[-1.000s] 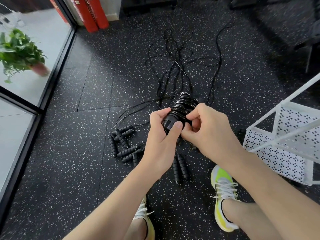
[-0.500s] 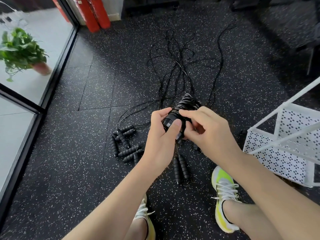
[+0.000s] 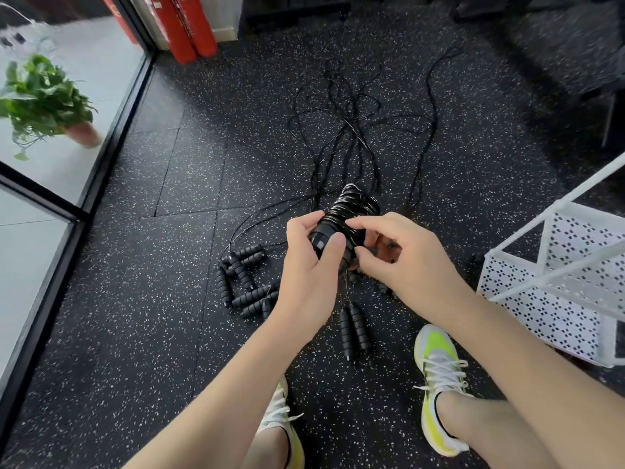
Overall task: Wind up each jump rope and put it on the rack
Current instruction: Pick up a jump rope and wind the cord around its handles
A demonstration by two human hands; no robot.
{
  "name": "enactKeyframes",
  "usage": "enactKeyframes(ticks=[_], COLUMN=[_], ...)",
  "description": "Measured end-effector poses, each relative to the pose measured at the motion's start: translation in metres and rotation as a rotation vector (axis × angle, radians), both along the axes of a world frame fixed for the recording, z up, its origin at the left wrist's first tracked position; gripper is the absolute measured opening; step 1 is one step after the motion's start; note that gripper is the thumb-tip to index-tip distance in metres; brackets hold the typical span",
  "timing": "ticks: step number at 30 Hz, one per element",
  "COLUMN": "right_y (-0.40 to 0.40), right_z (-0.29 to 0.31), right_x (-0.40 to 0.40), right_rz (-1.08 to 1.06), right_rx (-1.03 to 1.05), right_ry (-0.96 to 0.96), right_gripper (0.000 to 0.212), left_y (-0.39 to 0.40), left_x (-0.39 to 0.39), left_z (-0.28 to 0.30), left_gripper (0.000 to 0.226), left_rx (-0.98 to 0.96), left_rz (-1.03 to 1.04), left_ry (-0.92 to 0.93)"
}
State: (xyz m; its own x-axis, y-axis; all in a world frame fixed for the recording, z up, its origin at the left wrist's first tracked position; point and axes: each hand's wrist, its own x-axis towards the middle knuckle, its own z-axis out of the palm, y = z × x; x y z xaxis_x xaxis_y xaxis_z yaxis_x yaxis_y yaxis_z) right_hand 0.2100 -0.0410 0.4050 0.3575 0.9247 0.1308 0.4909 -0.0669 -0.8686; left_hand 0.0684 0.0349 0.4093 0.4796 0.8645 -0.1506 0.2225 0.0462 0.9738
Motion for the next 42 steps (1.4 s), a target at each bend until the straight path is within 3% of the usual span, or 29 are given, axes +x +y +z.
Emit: enactKeyframes(ticks=[6, 13, 18, 24, 29, 42], right_y=[-0.001, -0.001, -0.003, -0.005, -0.004, 0.000], right_z=[-0.002, -0.001, 0.005, 0.012, 0.010, 0.016], right_x=[0.009, 0.010, 0.011, 0.010, 0.000, -0.007], right_rz=[0.061, 0.083, 0.072, 0.014, -0.030, -0.160], right_rx=[-0.101, -0.250, -0.309, -0.193, -0.018, 0.004], right_ry=[-0.091, -0.211, -0.195, -0.092, -0.142, -0.004], right_gripper=[0.041, 0.023, 0.017, 0.020, 0.028, 0.029], left_y=[0.002, -0.011, -0.016, -0.018, -0.016, -0.010], left_x=[-0.001, 0.003, 0.005, 0.008, 0.010, 0.007], left_z=[-0.002, -0.002, -0.002, 0.006, 0.011, 0.007], left_gripper=[0.028, 0.033, 0.034, 0.032, 0.031, 0.033], left_rx=[0.023, 0.046, 0.058, 0.115, 0.113, 0.098], left_rz=[-0.026, -0.025, -0.038, -0.021, 0.007, -0.021], left_ry=[0.036, 0.104, 0.124, 0.094, 0.049, 0.025])
